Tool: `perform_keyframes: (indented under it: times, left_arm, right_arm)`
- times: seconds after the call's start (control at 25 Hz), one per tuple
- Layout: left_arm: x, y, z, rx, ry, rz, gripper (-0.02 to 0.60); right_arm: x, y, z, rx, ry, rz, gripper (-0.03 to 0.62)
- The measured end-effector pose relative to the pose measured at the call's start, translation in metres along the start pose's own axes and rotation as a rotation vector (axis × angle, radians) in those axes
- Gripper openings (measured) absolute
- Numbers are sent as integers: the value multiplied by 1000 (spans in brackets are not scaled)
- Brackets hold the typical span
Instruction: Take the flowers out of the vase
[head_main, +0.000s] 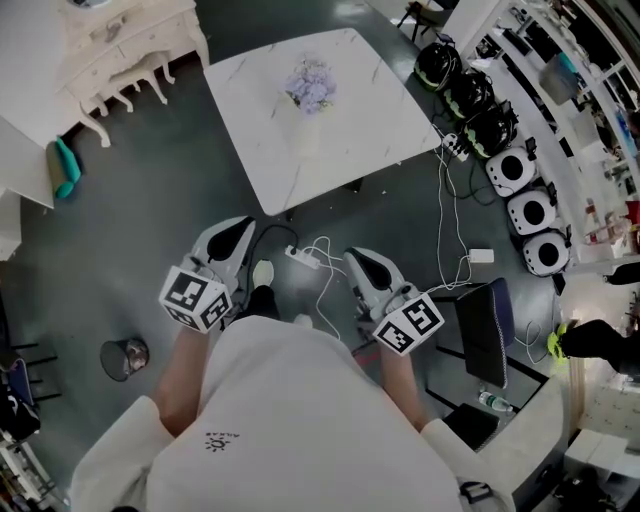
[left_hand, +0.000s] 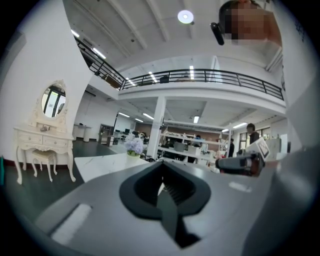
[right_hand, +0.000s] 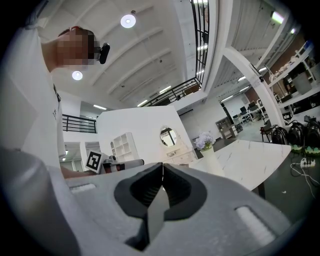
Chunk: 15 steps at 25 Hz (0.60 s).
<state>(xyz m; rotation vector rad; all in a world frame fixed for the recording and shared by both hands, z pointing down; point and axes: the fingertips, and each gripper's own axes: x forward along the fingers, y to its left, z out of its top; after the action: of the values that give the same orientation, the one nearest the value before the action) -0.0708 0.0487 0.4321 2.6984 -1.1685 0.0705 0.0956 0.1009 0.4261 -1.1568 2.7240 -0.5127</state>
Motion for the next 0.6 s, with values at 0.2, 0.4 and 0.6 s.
perform_keyframes:
  times: [0.2,0.4,0.6]
  left_arm:
    - [20,40,11,-11,0,-18,-12]
    - [43,75,18,-19,3,-45,-11]
    - [64,105,25,-23,13,-78,-11]
  right_arm:
    - [40,-12,9,-4,3,-13,1]
    - [78,-31,14,4,-2,-33,2]
    - [112,-49,23,-1,-3,-55,2]
